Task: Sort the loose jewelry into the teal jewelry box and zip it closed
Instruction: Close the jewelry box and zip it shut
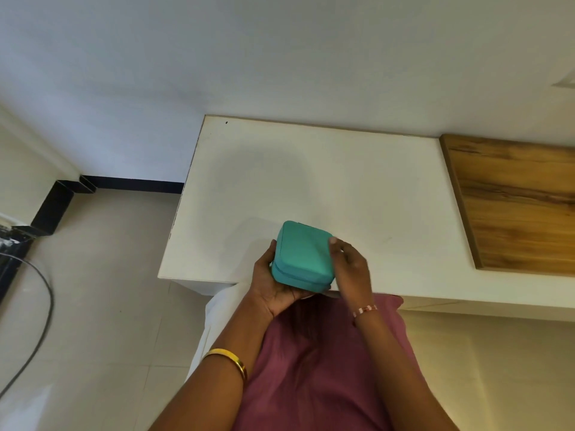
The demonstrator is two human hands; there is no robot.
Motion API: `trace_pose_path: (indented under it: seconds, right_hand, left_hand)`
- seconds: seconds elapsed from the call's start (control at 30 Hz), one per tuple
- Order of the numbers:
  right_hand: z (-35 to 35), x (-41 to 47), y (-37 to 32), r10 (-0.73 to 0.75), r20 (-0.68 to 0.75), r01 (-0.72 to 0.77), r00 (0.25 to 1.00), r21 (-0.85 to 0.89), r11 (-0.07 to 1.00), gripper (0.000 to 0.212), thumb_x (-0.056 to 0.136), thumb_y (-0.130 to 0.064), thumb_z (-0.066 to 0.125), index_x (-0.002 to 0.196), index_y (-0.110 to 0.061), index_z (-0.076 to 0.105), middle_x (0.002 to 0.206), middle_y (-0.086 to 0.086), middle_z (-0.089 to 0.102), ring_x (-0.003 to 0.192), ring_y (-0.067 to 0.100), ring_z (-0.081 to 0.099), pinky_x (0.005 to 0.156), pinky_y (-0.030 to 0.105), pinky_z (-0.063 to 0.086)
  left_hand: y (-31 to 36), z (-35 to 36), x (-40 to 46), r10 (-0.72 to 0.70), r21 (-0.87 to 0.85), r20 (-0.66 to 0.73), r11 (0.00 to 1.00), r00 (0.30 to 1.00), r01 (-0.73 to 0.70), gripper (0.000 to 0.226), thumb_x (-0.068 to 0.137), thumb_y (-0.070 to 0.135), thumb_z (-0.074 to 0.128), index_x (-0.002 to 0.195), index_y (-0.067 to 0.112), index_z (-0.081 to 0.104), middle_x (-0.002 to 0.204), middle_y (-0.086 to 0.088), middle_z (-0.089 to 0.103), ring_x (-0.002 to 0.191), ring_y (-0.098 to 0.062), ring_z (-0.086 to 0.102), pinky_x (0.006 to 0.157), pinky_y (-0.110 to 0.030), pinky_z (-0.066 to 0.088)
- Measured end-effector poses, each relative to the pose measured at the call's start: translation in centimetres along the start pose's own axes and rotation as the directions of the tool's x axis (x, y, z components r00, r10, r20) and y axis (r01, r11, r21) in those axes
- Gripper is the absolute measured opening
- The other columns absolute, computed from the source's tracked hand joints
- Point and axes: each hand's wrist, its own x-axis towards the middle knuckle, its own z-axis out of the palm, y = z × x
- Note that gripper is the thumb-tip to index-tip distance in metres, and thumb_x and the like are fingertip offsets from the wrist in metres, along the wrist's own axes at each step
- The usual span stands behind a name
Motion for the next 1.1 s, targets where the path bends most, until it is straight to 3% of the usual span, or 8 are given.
trace_pose_path:
  seconds: [0.13,0.27,0.4,0.47,0.57,0.67,0.87,1.1]
  right_hand:
    - [0.5,-0.3,0.5,0.001,0.009,-0.001,1.0,-0.027,1.0,0.048,0.082,-0.036,0.064,0.125,-0.017,0.054,0.115,0.0,0.06,0.099,0.016,0.058,0.075,0.022,0.047]
    - [1.1,-0.1,0.6,-0.058,-0.035,0.057,0.998,-0.016,0.998,0.05,0.08,-0.028,0.069,0.126,-0.017,0.051,0.112,-0.003,0.057,0.097,0.016,0.057,0.071,0.011,0.046]
    - [1.6,-0.3,1.1,-0.128,-0.133,0.126,0.983,-0.025,0.992,0.043,0.082,-0.023,0.067,0.122,-0.014,0.052,0.111,-0.004,0.055,0.1,0.016,0.055,0.069,0.002,0.041]
    - [1.5,-0.4,1.4,-0.147,-0.126,0.142,0.981,-0.05,0.989,0.042,0.084,-0.022,0.065,0.122,-0.013,0.052,0.112,-0.001,0.057,0.103,0.019,0.056,0.072,0.007,0.044]
    - [1.3,-0.6,1.6,-0.153,-0.064,0.146,0.986,-0.112,0.983,0.048,0.086,-0.022,0.062,0.131,-0.011,0.047,0.128,0.004,0.055,0.115,0.018,0.052,0.089,0.018,0.043]
    - [1.0,-0.9,1.7,-0.165,0.018,0.166,0.986,-0.131,0.977,0.054,0.087,-0.019,0.06,0.137,-0.012,0.04,0.138,0.002,0.047,0.117,0.009,0.045,0.091,0.009,0.034]
    - [0.3,-1.0,2.1,-0.136,0.18,0.171,0.974,-0.195,0.966,0.072,0.082,-0.009,0.063,0.143,-0.017,0.025,0.138,0.004,0.045,0.108,0.009,0.047,0.078,0.0,0.034]
    - [0.0,-0.8,2.0,-0.124,0.24,0.183,0.963,-0.244,0.952,0.077,0.082,-0.018,0.066,0.144,-0.016,0.02,0.144,0.0,0.038,0.117,0.007,0.043,0.084,0.004,0.033]
  left_hand:
    - [-0.2,0.0,0.3,0.128,0.145,-0.178,0.984,0.976,-0.103,0.049,0.091,0.049,0.036,0.109,0.011,0.062,0.097,-0.017,0.069,0.092,-0.033,0.061,0.075,-0.046,0.049]
    - [-0.5,-0.6,1.0,0.454,0.51,-0.342,0.825,0.823,-0.243,0.034,0.096,0.037,0.037,0.093,0.019,0.066,0.097,-0.012,0.069,0.089,-0.028,0.064,0.08,-0.042,0.052]
    - [-1.1,-0.8,1.3,0.738,0.842,-0.253,0.487,0.625,-0.234,0.032,0.095,0.018,0.038,0.075,0.017,0.063,0.085,-0.008,0.066,0.082,-0.025,0.059,0.072,-0.036,0.047]
    - [-1.1,-0.7,1.2,0.799,0.906,-0.191,0.366,0.571,-0.21,0.029,0.095,0.016,0.039,0.084,0.012,0.065,0.089,-0.008,0.065,0.083,-0.022,0.057,0.074,-0.036,0.046]
    - [-0.8,-0.9,1.2,0.85,0.946,-0.17,0.283,0.499,-0.161,0.026,0.094,0.013,0.042,0.105,0.006,0.064,0.105,-0.011,0.063,0.091,-0.017,0.053,0.08,-0.027,0.042]
    - [-0.7,-0.7,1.0,0.888,0.951,-0.144,0.246,0.437,-0.188,0.026,0.09,0.005,0.045,0.11,0.009,0.063,0.111,-0.005,0.063,0.099,-0.015,0.056,0.085,-0.022,0.041]
    - [-0.8,0.0,-0.7,0.877,0.952,-0.069,0.201,0.475,-0.232,0.034,0.09,0.002,0.042,0.116,0.012,0.062,0.116,-0.003,0.064,0.1,-0.011,0.055,0.083,-0.017,0.041]
    - [-1.1,-0.7,-1.7,0.647,0.968,0.086,0.125,0.757,-0.216,0.068,0.086,0.002,0.054,0.144,0.02,0.023,0.127,0.014,0.04,0.111,-0.003,0.042,0.072,0.005,0.035]
